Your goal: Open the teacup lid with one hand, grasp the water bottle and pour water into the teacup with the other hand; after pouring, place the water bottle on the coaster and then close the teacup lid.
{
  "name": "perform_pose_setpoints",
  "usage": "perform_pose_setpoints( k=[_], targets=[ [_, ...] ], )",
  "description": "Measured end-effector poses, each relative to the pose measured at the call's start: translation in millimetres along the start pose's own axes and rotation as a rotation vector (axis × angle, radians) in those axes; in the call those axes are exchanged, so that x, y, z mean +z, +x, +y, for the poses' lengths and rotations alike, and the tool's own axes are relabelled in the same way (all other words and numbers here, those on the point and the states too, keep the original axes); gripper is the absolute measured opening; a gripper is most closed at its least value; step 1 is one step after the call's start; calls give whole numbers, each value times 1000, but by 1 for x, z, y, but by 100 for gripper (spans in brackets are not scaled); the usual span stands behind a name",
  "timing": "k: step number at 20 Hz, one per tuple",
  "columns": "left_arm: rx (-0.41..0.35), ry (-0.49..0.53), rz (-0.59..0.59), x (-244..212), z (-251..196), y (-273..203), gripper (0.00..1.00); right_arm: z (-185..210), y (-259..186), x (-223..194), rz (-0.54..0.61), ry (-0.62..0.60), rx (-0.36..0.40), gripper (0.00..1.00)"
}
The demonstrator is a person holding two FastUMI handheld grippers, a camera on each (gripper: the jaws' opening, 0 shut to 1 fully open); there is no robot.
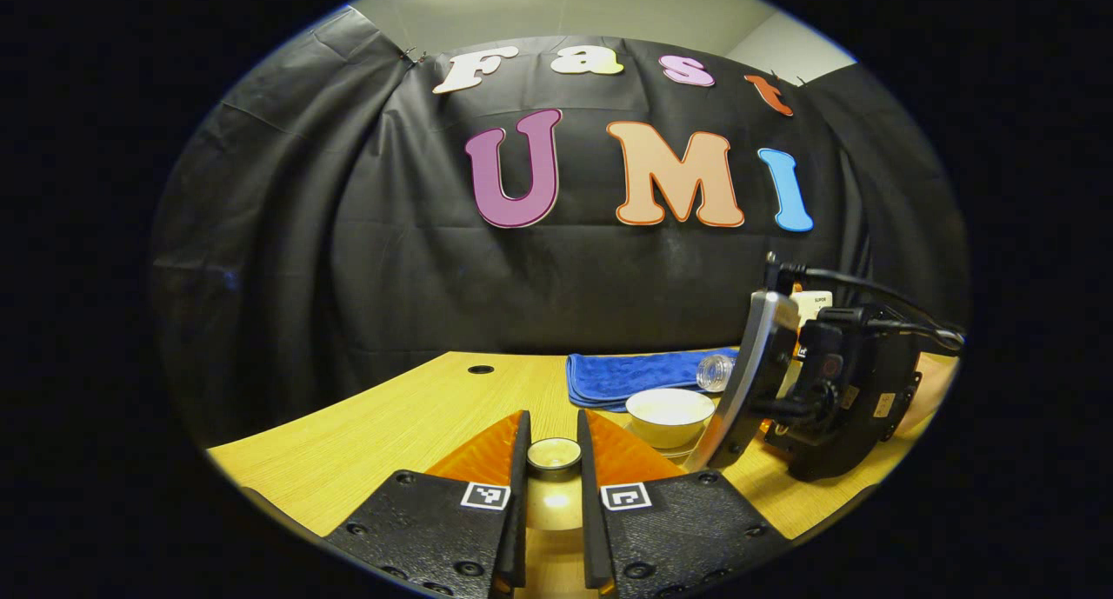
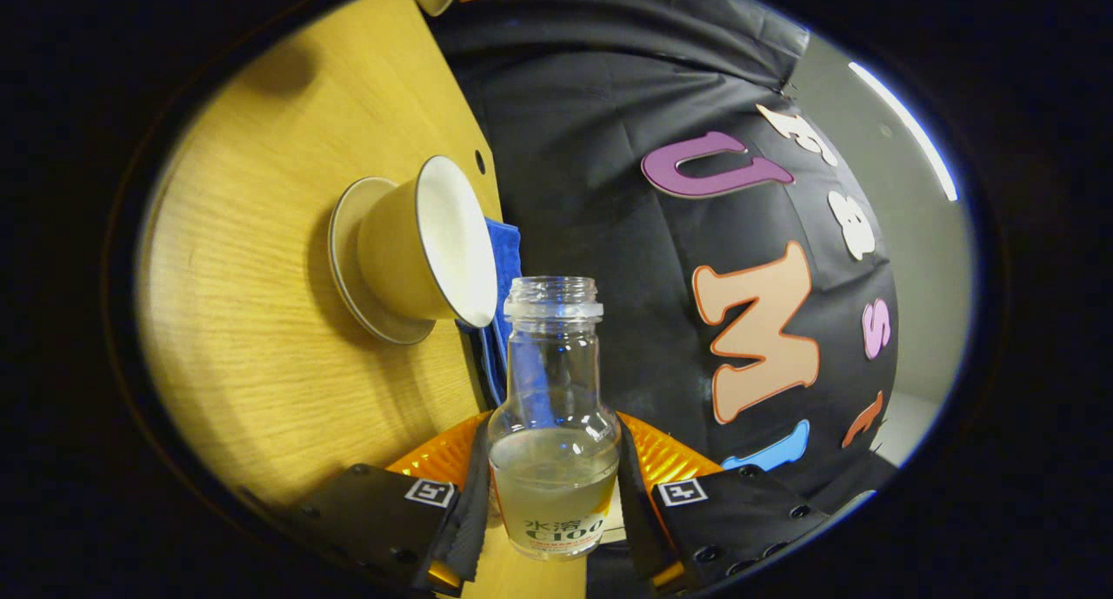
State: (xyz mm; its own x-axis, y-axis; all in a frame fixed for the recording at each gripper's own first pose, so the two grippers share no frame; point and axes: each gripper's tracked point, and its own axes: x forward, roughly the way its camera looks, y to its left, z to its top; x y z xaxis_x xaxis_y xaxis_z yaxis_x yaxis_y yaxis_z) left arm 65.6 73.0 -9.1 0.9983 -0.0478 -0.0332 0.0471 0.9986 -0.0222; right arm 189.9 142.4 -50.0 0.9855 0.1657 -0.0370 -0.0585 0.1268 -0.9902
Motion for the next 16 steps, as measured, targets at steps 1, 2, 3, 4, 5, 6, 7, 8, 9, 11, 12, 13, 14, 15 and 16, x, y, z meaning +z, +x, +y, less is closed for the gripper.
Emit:
perform_pose_setpoints(
  k=[1, 2, 3, 4, 5, 6, 7, 8, 9, 11, 12, 13, 14, 15, 16],
  targets=[
    [0, 0, -1, -1, 0, 0, 23, -1, 1, -1, -5, -31, 2, 69],
    [0, 0, 0, 0, 0, -1, 23, -1, 1, 1, -11, -51, 2, 69],
    [0, -1, 0, -1, 0, 0, 23, -1, 0, 3, -17, -68, 3, 69],
    [0, -1, 1, 0, 0, 0, 23, 0, -1, 4, -21, -89, 5, 69],
    [0, -1, 0, 0, -1, 0, 23, 0, -2, 6, -22, -112, 6, 70],
    [0, -1, 1, 0, 0, 0, 23, -1, -2, 6, -21, -134, 3, 69],
    [0, -1, 0, -1, 0, 0, 23, 0, -2, 6, -21, -147, 3, 69],
    [0, -1, 1, 0, 0, 0, 23, 1, -2, 6, -20, -155, 5, 69],
    [0, -2, 1, -1, 0, 0, 23, -1, -1, 6, -21, -168, 7, 70],
    [0, -2, 1, -1, 0, 0, 23, -6, -1, 8, -26, -213, -2, 69],
    [0, -2, 2, 0, -1, 0, 23, -6, -3, 10, -27, -236, -3, 69],
    [0, -2, 1, -1, 0, 0, 23, -9, -1, 11, -30, -258, -3, 69],
    [0, -1, 2, 0, 0, 0, 23, -14, 0, 12, -35, -282, -6, 69],
    [0, -2, 1, -1, 0, 0, 23, -19, 5, 11, -39, -302, -6, 69],
    [0, -1, 2, 0, 0, -1, 23, -19, 5, 12, -45, -323, -5, 68]
  ],
)
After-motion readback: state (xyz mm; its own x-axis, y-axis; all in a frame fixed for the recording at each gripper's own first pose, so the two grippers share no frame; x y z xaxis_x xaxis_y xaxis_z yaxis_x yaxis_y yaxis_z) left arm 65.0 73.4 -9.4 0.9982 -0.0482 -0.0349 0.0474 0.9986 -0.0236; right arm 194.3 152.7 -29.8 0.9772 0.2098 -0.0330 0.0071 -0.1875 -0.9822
